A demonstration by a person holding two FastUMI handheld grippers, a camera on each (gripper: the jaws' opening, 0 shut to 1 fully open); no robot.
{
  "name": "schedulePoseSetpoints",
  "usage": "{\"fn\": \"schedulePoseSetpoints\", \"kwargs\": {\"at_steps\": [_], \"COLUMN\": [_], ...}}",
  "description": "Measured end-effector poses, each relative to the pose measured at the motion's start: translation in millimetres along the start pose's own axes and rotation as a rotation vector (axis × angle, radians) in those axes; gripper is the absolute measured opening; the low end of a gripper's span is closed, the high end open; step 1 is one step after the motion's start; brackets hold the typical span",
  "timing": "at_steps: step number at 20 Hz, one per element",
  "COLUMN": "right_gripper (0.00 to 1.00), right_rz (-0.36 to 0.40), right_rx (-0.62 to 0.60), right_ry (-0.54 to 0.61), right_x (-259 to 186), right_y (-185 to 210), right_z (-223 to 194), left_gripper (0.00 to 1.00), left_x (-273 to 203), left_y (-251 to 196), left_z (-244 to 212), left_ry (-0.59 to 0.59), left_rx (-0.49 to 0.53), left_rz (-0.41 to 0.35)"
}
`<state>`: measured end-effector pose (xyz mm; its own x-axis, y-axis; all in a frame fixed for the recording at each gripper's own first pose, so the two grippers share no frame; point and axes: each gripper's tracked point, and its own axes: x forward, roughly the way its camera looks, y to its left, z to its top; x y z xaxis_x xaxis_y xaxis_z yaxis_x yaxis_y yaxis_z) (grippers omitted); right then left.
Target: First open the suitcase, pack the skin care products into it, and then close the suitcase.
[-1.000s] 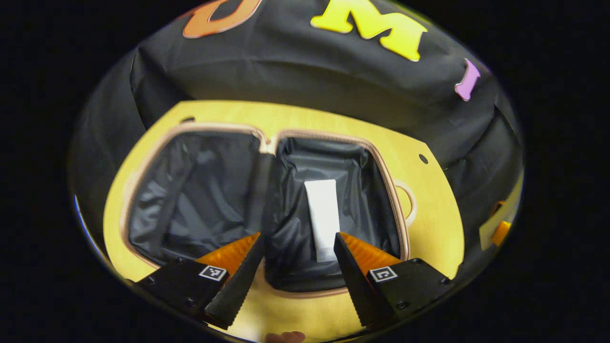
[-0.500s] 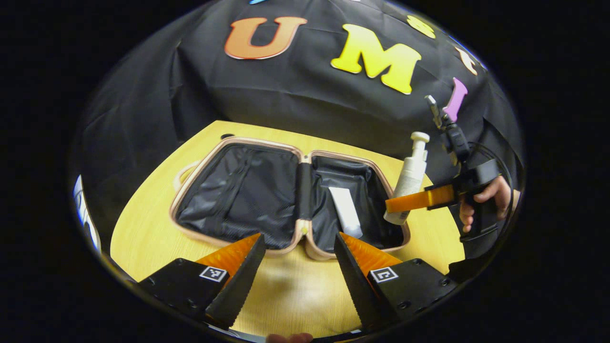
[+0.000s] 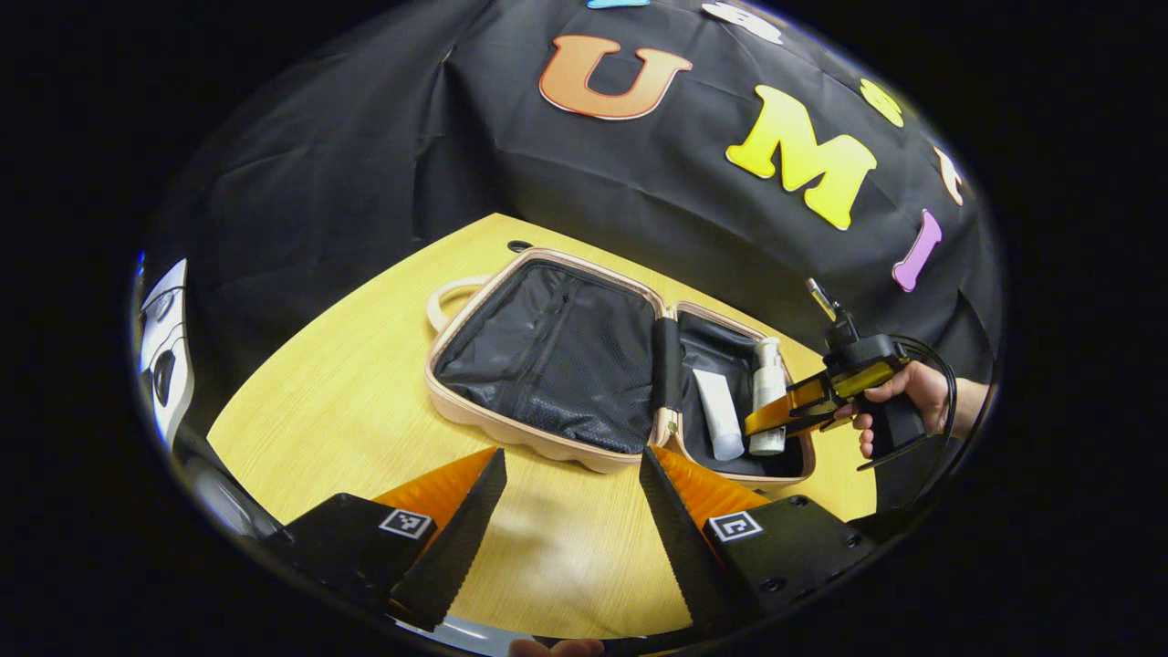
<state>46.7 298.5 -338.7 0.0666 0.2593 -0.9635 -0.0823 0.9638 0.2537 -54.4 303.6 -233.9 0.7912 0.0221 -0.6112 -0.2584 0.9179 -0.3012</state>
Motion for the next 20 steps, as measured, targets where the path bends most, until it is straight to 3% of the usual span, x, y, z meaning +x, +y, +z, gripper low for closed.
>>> {"fn": "schedulePoseSetpoints", "kwargs": {"at_steps": [8,12,13,14,15,18,20], "right_gripper": [0.48,0.53,0.60,0.60,0.70,0.75,0.75], "right_rz": [-0.087,-0.086,-0.088,-0.085,-0.095,-0.078,0.027], "right_rx": [-0.029,-0.058,-0.091,-0.140,-0.184,-0.275,-0.368], "right_ry": [0.012,-0.012,0.008,0.004,-0.018,-0.157,-0.313], "right_x": [11,6,0,-12,-17,-52,-84], "right_y": [-7,-3,-2,-1,-1,2,19], "right_z": [-7,-8,-15,-19,-18,-8,5], "left_gripper": [0.94,0.94,0.94,0.94,0.94,0.94,0.94], "left_x": [2,2,3,4,5,10,19], "left_y": [3,10,13,19,26,44,59], "left_z": [5,14,18,23,30,51,69], "left_ry": [0.002,-0.014,-0.016,-0.021,-0.036,-0.089,-0.126], "left_rx": [0.000,0.017,0.016,0.015,0.016,-0.015,-0.080], "left_rz": [-0.009,-0.012,-0.012,-0.004,-0.001,-0.032,-0.068]}}
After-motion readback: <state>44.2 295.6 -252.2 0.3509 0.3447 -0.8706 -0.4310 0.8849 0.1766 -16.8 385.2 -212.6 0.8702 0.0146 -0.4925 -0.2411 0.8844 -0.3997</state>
